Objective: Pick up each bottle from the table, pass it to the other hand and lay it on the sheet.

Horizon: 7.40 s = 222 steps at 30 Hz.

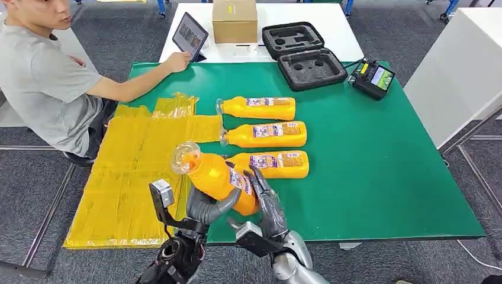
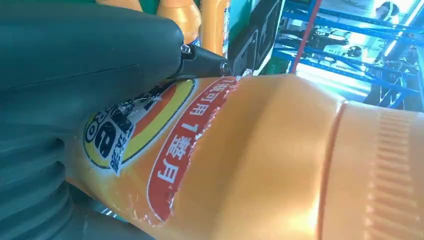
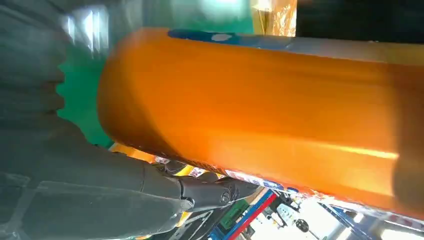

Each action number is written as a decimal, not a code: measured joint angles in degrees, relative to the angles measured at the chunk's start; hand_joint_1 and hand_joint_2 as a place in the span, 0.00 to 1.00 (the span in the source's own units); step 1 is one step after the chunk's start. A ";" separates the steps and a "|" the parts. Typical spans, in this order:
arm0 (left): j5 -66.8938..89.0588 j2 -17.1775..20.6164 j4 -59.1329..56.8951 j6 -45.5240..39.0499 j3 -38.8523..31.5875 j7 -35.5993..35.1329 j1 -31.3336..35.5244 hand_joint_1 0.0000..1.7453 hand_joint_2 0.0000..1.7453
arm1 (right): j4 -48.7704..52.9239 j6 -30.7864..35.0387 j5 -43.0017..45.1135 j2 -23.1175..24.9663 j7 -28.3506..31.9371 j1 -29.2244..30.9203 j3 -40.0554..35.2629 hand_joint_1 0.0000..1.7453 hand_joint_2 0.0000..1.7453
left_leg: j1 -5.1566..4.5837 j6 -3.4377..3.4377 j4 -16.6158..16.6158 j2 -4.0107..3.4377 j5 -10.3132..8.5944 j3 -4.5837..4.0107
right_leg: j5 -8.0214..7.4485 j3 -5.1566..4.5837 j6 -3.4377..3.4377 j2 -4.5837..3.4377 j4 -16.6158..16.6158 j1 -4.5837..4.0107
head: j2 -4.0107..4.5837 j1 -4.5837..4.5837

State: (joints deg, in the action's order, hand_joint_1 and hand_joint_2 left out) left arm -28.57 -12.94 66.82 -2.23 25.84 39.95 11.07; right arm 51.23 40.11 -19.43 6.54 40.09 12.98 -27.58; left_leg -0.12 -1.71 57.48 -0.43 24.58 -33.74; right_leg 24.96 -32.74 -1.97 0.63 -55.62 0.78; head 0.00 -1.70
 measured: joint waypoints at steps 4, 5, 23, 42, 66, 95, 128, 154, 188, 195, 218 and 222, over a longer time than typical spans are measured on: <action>5.34 0.11 0.85 -2.36 -0.33 0.02 -0.11 1.00 1.00 | -0.35 0.00 0.72 -0.02 0.00 0.00 0.00 0.00 0.00 | 0.00 0.00 0.00 0.00 0.00 -0.01 | 0.00 0.00 0.00 0.00 0.00 0.00 | 0.00 0.02; 8.37 0.22 1.55 -3.45 -0.72 0.04 -0.11 1.00 1.00 | -0.44 0.00 1.05 -0.02 0.00 0.00 0.00 0.00 0.00 | 0.00 0.00 0.00 0.00 0.00 -0.01 | 0.00 0.00 0.00 0.00 0.00 0.00 | 0.00 0.02; 55.05 5.86 6.29 -37.68 -3.28 0.26 5.70 1.00 1.00 | -0.18 -0.72 7.26 -0.37 0.02 -0.75 -0.59 0.00 0.00 | 0.01 0.05 -0.01 0.02 -0.07 0.00 | -0.01 0.01 0.00 0.02 -0.02 0.00 | 0.00 0.02; 92.35 7.74 -1.44 -37.75 -8.56 -10.93 9.15 1.00 1.00 | 0.81 -2.97 8.53 -0.61 0.00 -0.88 -0.61 0.00 0.00 | 0.01 0.08 0.00 -0.01 -0.11 -0.01 | -0.07 -0.02 0.04 -0.01 -0.02 -0.01 | 0.00 0.02; 116.50 11.34 -25.07 -27.41 -10.12 -49.44 21.71 1.00 1.00 | 0.85 -6.21 11.82 -0.13 0.00 -0.26 -0.37 0.00 1.00 | 0.02 0.09 0.00 -0.01 -0.20 -0.05 | -0.15 -0.08 0.10 -0.01 -0.04 -0.02 | 0.00 0.02; 102.82 10.69 -25.88 -13.20 -13.31 -29.88 21.21 1.00 1.00 | 0.85 -7.76 12.22 0.17 0.00 -0.18 -0.22 0.00 1.00 | 0.02 0.09 0.00 0.00 -0.20 -0.07 | -0.15 -0.09 0.10 0.00 -0.04 -0.03 | 0.00 0.02; 103.29 10.25 -27.36 -13.09 -13.07 -32.96 22.67 1.00 1.00 | 0.37 -7.84 11.72 0.31 0.00 0.09 -0.24 0.00 1.00 | 0.02 0.09 0.00 0.00 -0.21 -0.09 | -0.15 -0.10 0.10 -0.01 -0.04 -0.02 | 0.00 0.02; 101.66 10.10 -27.50 -11.76 -13.31 -36.57 23.15 0.00 1.00 | 0.04 -8.15 11.43 0.59 0.00 0.23 -0.17 0.00 1.00 | 0.02 0.10 0.00 0.00 -0.21 -0.09 | -0.15 -0.10 0.10 -0.01 -0.04 -0.02 | 0.00 0.02; 88.59 12.46 1.46 -0.92 -12.13 -31.87 9.52 0.00 1.00 | -0.57 -7.76 11.39 0.37 0.00 0.28 0.92 0.00 1.00 | 0.03 0.11 -0.01 -0.01 -0.21 -0.13 | -0.15 -0.14 0.10 -0.01 -0.04 -0.05 | 0.00 0.02; 85.15 13.88 4.11 -3.21 -11.50 -31.41 9.36 0.00 1.00 | -0.13 -2.03 5.34 0.28 0.02 0.26 0.66 0.00 1.00 | 0.03 0.10 -0.01 0.00 -0.25 -0.13 | -0.16 -0.14 0.11 -0.01 -0.04 -0.03 | 0.00 0.02; 67.25 13.55 3.50 -8.22 -9.18 -19.51 7.06 0.00 1.00 | 18.06 -0.33 -41.31 2.40 0.00 -4.93 18.32 0.00 1.00 | -0.03 0.09 -0.01 0.00 -0.24 -0.14 | -0.16 -0.15 0.10 -0.01 -0.02 0.02 | 0.00 0.02; 62.24 12.04 3.61 -9.16 -9.57 -16.67 3.69 0.00 1.00 | 17.37 -0.33 -44.48 2.21 -0.09 -4.21 24.46 0.00 1.00 | -0.05 0.08 -0.01 0.03 -0.24 -0.18 | -0.17 -0.15 0.09 0.01 -0.02 0.03 | 0.00 0.04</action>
State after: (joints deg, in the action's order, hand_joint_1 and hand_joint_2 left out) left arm 33.68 -0.90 70.42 -11.39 16.26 23.28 14.76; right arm 68.61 39.78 -63.91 8.74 40.00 8.77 -3.12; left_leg -0.17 -1.63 57.48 -0.40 24.34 -33.92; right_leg 24.80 -32.89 -1.88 0.64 -55.64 0.81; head 0.00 -1.66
